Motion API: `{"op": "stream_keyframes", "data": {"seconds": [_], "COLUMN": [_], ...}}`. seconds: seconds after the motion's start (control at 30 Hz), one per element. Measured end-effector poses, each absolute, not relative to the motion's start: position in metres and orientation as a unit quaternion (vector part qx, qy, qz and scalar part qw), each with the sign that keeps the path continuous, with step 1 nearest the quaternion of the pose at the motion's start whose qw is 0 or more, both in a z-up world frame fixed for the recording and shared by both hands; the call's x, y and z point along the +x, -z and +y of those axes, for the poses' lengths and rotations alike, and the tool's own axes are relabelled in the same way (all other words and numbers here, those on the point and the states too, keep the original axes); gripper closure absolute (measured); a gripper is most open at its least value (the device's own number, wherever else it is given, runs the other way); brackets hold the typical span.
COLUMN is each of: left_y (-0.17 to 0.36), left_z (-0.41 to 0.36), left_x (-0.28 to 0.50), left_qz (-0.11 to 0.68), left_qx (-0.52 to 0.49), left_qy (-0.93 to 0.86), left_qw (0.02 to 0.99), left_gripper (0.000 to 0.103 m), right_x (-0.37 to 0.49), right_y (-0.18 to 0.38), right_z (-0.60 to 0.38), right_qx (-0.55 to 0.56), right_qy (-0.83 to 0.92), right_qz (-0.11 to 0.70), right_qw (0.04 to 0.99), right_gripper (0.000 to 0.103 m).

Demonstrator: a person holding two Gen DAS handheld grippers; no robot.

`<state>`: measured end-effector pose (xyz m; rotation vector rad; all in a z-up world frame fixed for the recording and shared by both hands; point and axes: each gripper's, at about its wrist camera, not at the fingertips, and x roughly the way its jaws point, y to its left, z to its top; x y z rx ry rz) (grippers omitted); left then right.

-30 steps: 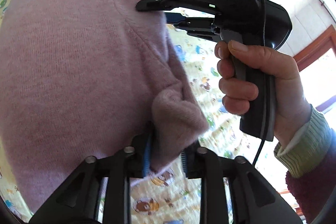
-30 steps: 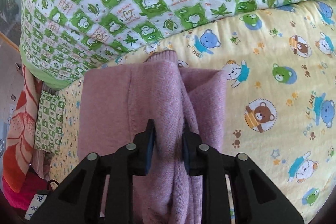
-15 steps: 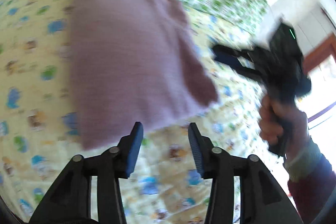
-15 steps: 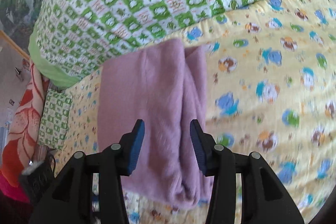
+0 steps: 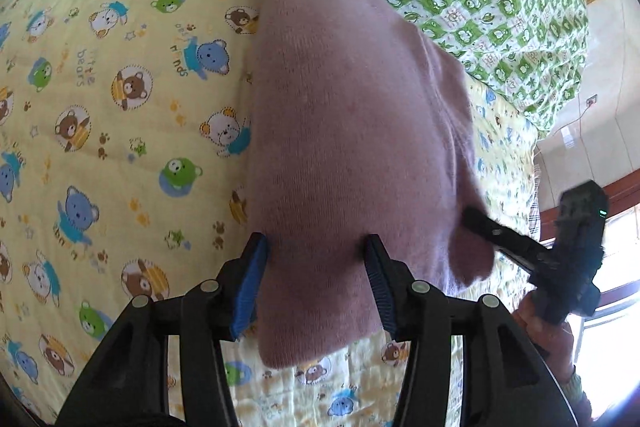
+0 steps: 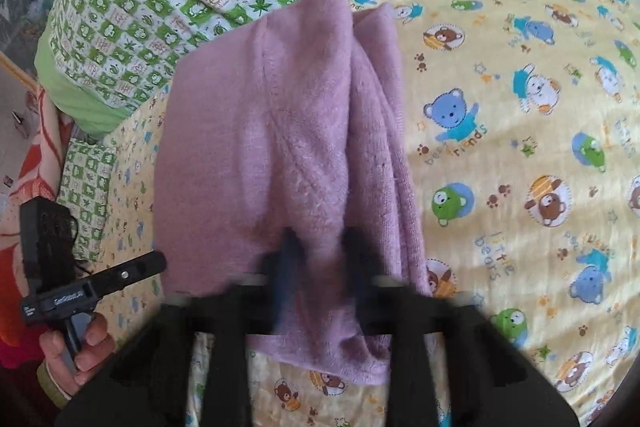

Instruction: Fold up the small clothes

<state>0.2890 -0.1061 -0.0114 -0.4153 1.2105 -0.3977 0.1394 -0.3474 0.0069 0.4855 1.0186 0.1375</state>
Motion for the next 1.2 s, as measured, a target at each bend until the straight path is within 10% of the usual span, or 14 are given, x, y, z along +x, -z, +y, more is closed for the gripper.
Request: {"op": "stream_keyframes", "data": {"seconds": [1.2], "left_y": [-0.01], "left_z": [-0.093], "left_x": [0.394], "left_qz": [0.523], "left_qx": [-0.203], "left_qy": [0.135], "left_qw": [0.816], "left_gripper": [0.04], "right_x": [0.201], "right_y": [-0.031], "right_z": [-0.344], "right_qx": [0.212], "right_qy": [-0.055], "right_qz": [0.43], "right_qw": [0.876], "right_gripper": [0.077]}}
